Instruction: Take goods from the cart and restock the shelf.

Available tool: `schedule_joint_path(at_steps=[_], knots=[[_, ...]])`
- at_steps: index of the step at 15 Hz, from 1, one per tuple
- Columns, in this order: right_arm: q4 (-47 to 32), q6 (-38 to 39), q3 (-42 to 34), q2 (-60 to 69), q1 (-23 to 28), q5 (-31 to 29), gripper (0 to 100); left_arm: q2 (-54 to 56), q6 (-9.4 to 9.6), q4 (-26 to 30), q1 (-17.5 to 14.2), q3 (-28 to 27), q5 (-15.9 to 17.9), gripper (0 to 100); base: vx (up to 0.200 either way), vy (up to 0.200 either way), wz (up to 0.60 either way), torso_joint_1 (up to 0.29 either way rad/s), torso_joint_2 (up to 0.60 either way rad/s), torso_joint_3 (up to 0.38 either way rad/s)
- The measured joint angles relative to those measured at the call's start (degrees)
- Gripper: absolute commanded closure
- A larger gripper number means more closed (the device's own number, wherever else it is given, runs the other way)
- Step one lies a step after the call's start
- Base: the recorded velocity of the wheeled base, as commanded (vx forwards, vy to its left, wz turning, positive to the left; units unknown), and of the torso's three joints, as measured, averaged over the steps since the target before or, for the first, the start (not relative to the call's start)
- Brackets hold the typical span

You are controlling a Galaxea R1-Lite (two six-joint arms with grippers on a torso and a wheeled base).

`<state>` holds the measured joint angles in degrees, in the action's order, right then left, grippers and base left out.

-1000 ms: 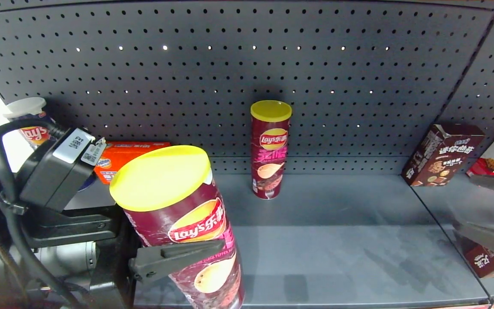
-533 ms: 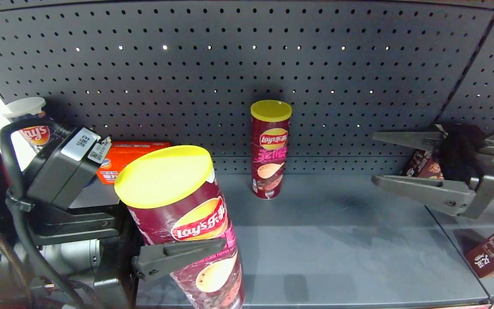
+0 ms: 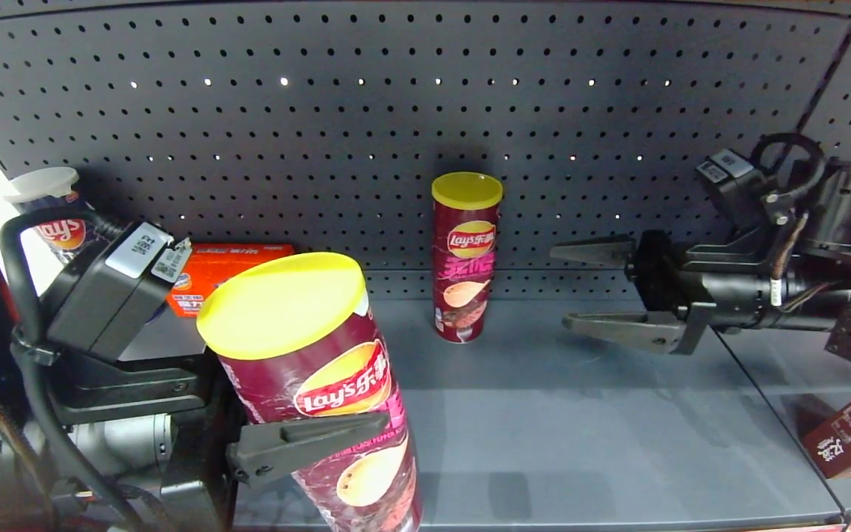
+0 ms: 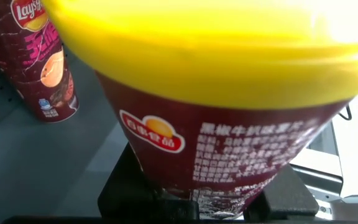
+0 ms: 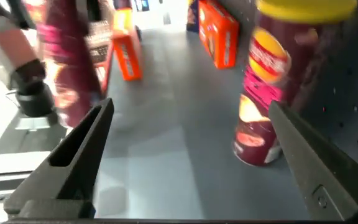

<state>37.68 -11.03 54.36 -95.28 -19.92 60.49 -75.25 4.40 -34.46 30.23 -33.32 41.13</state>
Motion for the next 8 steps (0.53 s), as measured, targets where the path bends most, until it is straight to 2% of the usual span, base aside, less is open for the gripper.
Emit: schedule_joint_path(at_steps=[3,8], knots=[[0.1,-0.1,2.5,-4.3,0.1,-3.2,0,0.0,-0.09,0.0,0.0,0.0,0.1,100,0.000,0.000,0.00,0.000,0.00,0.000],[0.1,-0.2,9.1,-10.8,-0.1,-3.9,0,-0.2,-0.09,0.0,-0.3,0.0,0.1,100,0.000,0.000,0.00,0.000,0.00,0.000]])
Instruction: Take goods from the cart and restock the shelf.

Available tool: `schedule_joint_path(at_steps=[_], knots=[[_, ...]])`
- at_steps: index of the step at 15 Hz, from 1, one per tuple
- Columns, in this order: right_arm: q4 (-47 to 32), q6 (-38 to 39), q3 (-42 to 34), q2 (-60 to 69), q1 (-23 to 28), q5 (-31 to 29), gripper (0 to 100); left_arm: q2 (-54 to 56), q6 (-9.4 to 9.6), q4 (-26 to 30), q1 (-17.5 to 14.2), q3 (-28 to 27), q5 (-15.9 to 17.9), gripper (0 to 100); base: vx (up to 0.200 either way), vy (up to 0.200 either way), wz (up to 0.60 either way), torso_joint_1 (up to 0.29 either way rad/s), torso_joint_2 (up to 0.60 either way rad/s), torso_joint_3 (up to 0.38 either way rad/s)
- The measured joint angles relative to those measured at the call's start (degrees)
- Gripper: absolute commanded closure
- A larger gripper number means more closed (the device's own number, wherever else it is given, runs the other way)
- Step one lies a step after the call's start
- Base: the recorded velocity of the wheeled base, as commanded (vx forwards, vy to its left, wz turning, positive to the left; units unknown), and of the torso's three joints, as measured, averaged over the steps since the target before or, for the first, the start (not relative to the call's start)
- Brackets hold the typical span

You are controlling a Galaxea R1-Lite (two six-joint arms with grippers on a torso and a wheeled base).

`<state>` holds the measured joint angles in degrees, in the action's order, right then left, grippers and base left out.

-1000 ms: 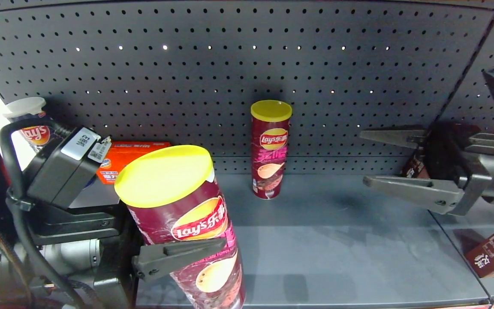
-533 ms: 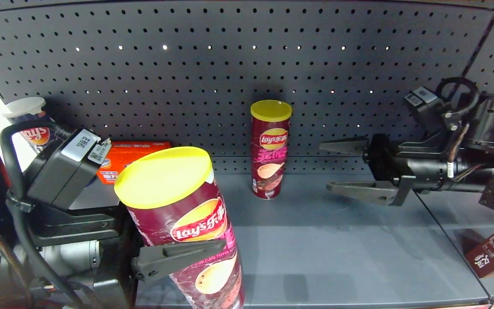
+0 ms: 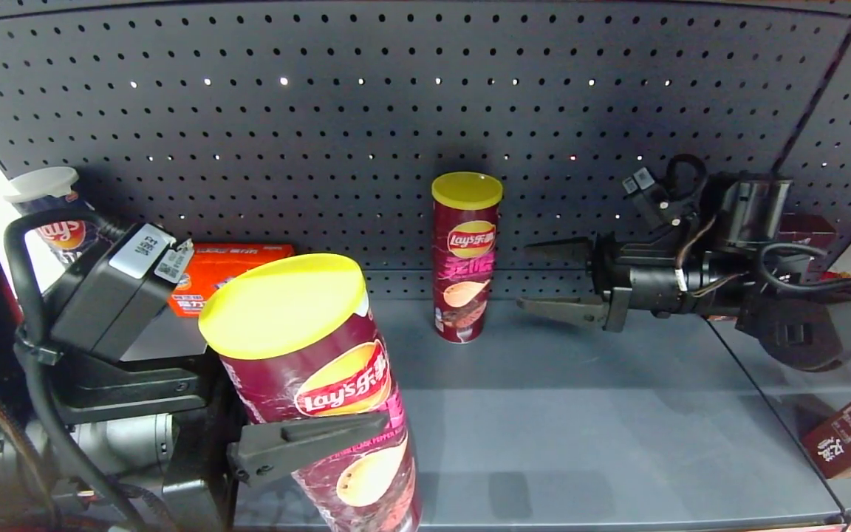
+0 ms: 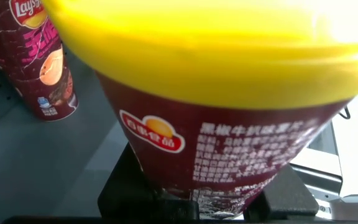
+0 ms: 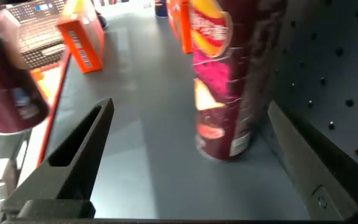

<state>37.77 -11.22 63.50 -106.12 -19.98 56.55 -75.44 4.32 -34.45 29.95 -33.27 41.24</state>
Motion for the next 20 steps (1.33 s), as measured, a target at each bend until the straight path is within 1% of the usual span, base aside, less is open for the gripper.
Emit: schedule_joint_path(at_steps=[5,9,18,20], knots=[[0.0,-0.2,4.5,-5.1,-0.4,0.0,0,0.0,0.00,0.0,-0.2,0.0,0.0,100,0.000,0.000,0.00,0.000,0.00,0.000],[0.0,-0.2,6.5,-8.0,-0.9,0.0,0,0.0,0.00,0.0,-1.4,0.5,1.1,100,0.000,0.000,0.00,0.000,0.00,0.000],[0.8,-0.3,10.6,-14.3,-2.6,0.0,0,0.0,0.00,-0.1,-1.8,0.9,1.1,100,0.000,0.000,0.00,0.000,0.00,0.000],[0.7,-0.3,12.2,-15.7,-3.3,0.0,0,0.0,0.00,-0.1,-2.3,0.8,1.1,100,0.000,0.000,0.00,0.000,0.00,0.000]])
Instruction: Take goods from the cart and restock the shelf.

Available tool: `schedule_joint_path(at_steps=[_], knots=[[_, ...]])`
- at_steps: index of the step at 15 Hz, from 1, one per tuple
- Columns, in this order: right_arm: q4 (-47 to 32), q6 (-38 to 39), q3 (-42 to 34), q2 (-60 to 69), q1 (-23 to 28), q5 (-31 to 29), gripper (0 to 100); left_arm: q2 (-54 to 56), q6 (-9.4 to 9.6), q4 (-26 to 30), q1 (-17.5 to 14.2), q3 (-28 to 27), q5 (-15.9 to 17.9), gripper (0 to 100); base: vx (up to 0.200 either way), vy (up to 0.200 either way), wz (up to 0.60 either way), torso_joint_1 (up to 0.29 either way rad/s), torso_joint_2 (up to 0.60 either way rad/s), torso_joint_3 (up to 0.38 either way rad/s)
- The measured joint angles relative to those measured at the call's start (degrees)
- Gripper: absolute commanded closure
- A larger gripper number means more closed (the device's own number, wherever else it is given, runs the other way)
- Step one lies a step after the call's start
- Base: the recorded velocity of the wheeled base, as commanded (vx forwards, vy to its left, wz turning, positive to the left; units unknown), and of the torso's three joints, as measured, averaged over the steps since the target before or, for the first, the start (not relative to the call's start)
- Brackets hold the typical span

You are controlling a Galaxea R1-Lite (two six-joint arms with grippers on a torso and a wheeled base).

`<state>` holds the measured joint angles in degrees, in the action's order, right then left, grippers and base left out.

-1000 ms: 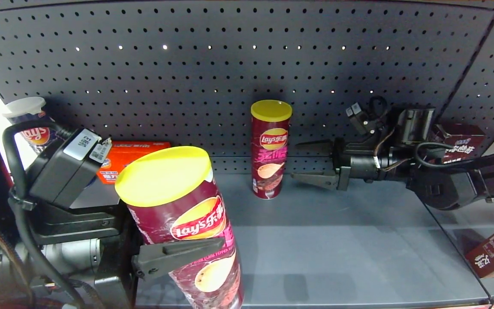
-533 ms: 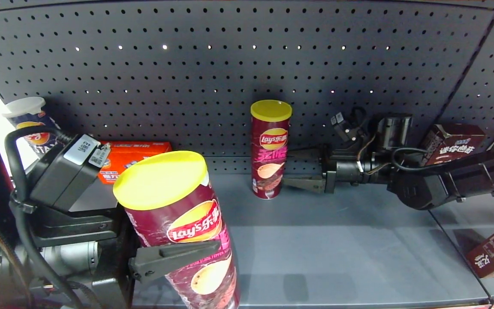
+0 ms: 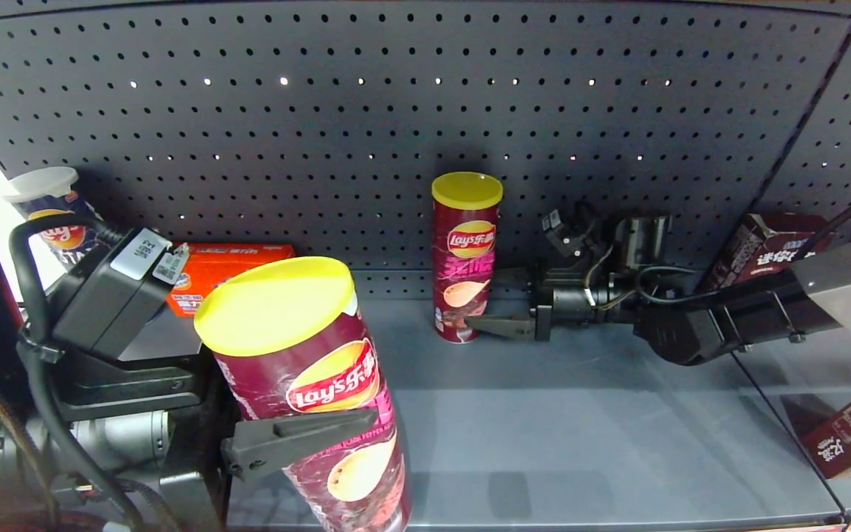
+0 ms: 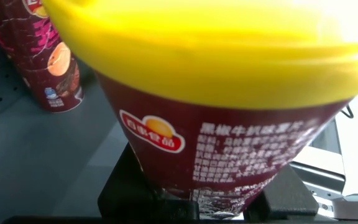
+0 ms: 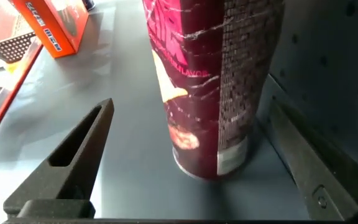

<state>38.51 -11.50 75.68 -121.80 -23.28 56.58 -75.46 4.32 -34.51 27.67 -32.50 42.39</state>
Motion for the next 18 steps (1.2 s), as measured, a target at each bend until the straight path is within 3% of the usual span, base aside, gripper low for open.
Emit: schedule_joint_path(at_steps=[6,7,14,18], knots=[[0.0,0.1,5.3,-4.0,-2.2,-1.0,0,0.0,0.00,0.0,-0.5,0.1,0.0,100,0.000,0.000,0.00,0.000,0.00,0.000],[0.7,0.1,5.7,-4.5,-2.5,-1.3,100,0.0,0.00,0.0,-0.5,0.1,0.0,100,0.000,0.000,0.00,0.000,0.00,0.000],[2.5,0.3,2.4,-2.8,-3.7,-4.1,100,0.0,0.04,0.0,-0.5,0.3,0.0,100,0.000,0.000,0.00,0.000,0.00,0.000],[2.9,0.3,-5.8,4.5,-5.1,-8.4,100,0.2,0.09,-0.1,-0.5,0.3,0.0,100,0.000,0.000,0.00,0.000,0.00,0.000]])
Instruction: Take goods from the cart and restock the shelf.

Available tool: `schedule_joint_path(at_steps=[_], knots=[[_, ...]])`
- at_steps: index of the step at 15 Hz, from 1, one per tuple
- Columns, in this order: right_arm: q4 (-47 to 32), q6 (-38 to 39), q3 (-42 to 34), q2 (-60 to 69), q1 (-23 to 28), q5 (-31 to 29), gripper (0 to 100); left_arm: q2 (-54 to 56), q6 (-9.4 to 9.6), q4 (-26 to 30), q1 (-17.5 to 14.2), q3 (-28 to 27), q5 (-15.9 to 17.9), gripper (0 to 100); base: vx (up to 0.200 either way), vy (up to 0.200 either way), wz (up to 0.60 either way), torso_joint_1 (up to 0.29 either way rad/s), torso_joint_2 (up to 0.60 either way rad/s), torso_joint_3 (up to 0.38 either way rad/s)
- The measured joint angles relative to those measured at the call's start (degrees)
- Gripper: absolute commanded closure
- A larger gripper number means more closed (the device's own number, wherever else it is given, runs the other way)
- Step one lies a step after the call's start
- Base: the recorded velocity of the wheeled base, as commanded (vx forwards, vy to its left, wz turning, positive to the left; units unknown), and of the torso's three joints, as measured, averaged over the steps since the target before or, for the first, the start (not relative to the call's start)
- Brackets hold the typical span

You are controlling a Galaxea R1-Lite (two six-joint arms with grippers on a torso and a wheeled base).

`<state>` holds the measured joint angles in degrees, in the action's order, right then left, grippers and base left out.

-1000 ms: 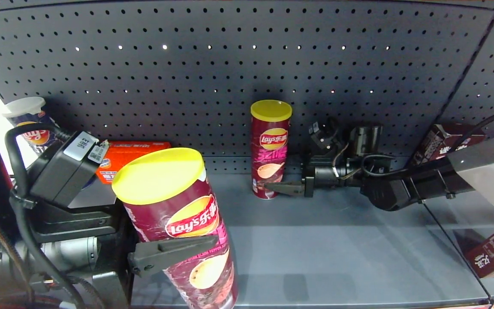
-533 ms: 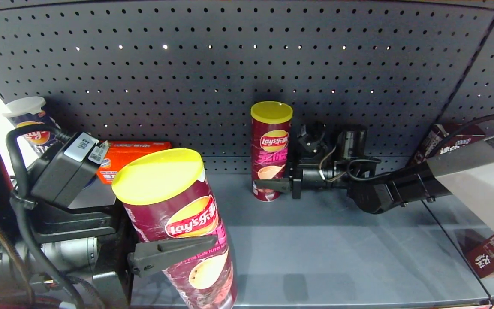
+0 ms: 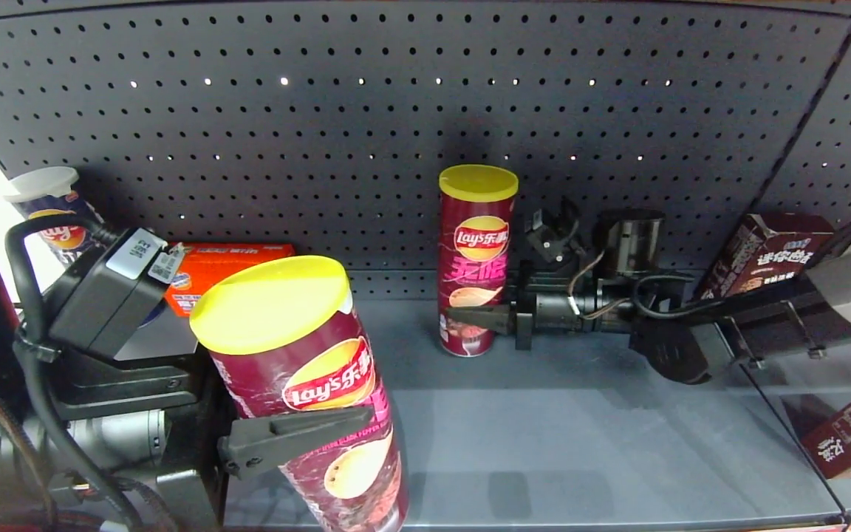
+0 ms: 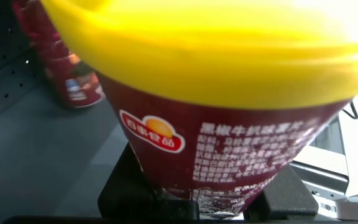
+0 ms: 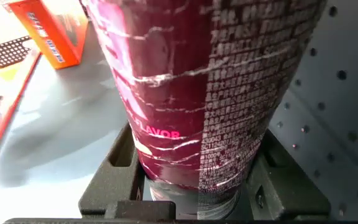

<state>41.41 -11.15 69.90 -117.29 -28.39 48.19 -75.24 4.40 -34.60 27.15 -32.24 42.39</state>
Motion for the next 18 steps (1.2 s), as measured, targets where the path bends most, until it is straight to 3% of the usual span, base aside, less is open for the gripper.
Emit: schedule_joint_path(at_steps=[8,18], knots=[[16.4,0.4,-26.2,14.5,-8.2,-10.7,100,0.2,0.00,0.0,-1.1,0.0,0.0,100,0.000,0.000,0.00,0.000,0.00,0.000],[25.9,0.1,-41.5,16.5,-10.9,-11.4,100,0.2,0.00,0.0,-1.2,-0.1,-0.2,100,0.000,0.000,0.00,0.000,0.00,0.000]])
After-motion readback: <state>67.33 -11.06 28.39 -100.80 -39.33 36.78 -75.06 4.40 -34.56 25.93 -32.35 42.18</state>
